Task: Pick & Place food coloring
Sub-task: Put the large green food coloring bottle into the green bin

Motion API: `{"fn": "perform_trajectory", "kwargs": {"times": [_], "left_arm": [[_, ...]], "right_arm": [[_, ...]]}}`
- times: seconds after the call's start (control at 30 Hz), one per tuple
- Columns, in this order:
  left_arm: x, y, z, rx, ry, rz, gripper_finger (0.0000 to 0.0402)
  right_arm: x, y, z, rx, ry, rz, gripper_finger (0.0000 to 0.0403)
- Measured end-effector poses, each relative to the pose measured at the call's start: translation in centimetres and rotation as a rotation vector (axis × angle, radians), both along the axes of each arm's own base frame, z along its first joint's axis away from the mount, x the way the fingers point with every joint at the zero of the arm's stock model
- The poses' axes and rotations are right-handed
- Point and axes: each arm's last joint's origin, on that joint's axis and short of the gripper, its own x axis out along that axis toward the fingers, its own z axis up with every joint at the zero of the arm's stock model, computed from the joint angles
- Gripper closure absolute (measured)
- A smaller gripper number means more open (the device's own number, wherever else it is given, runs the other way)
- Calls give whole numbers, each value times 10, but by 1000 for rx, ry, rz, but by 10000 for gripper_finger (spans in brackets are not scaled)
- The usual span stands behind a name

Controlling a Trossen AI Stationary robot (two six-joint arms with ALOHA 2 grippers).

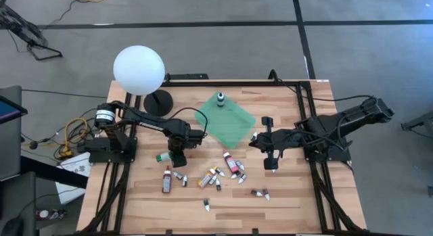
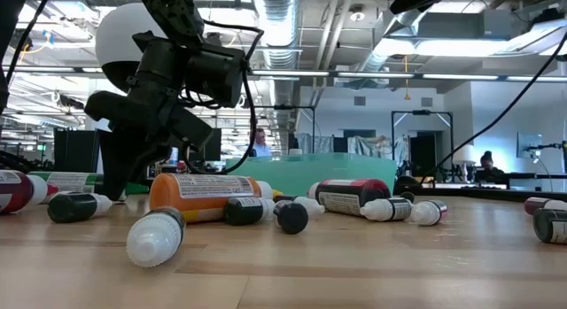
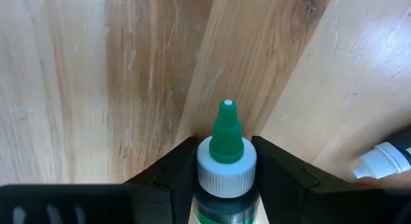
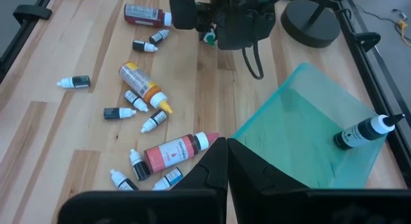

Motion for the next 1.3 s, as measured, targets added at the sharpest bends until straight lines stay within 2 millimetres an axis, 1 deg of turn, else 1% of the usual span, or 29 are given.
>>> {"fn": "perform_trajectory", "kwargs": {"times": [0.2,0.3,0.43,0.5,0.73,0.97,1.2,1.3], "left_arm": [[1,0,0,-4,-12,0,292],[1,0,0,-5,-13,-2,290],[1,0,0,-6,-14,-1,272],[1,0,0,-6,-14,-1,270],[1,0,0,-15,-14,0,291],[1,-1,0,-25,-15,3,273],[2,-1,0,-25,-23,2,291],[4,-1,2,-21,-33,1,288]], "right_arm": [[0,0,0,0,0,0,403],[0,0,0,0,0,0,403],[0,0,0,0,0,0,403],[0,0,0,0,0,0,403],[0,0,0,0,0,0,403],[0,0,0,0,0,0,403],[0,0,0,0,0,0,403],[0,0,0,0,0,0,403]]}}
